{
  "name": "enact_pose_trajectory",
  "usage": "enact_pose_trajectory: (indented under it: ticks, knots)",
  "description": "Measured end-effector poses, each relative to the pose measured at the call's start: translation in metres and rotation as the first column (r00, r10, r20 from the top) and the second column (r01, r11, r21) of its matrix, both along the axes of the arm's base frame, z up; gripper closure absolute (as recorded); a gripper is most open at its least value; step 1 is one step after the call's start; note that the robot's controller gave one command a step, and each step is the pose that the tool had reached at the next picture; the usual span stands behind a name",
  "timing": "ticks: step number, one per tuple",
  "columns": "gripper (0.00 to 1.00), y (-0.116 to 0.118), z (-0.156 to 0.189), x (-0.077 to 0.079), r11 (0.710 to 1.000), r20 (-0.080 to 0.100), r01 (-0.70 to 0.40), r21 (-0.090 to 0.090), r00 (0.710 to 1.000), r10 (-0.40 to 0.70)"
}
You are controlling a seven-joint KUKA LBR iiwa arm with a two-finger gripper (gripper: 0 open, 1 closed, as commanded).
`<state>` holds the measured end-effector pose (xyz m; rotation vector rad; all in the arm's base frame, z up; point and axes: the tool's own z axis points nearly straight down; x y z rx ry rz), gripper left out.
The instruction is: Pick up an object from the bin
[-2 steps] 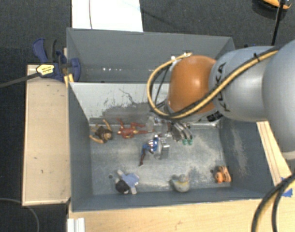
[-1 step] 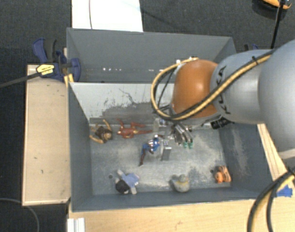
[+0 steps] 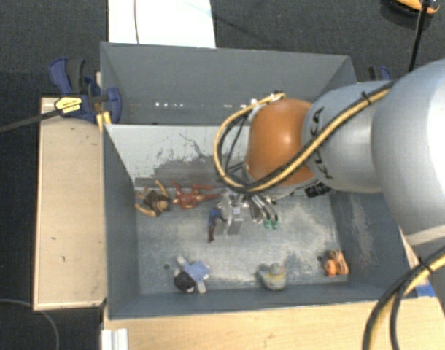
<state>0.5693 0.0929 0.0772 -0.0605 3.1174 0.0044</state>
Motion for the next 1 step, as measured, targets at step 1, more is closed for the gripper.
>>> enact_pose_trajectory:
  ticks: [1]
  knots:
    - [1.00, 0.0001, 0.0001, 0.0000, 1.000, 0.000, 0.002, 0.001, 1.000, -0.002]
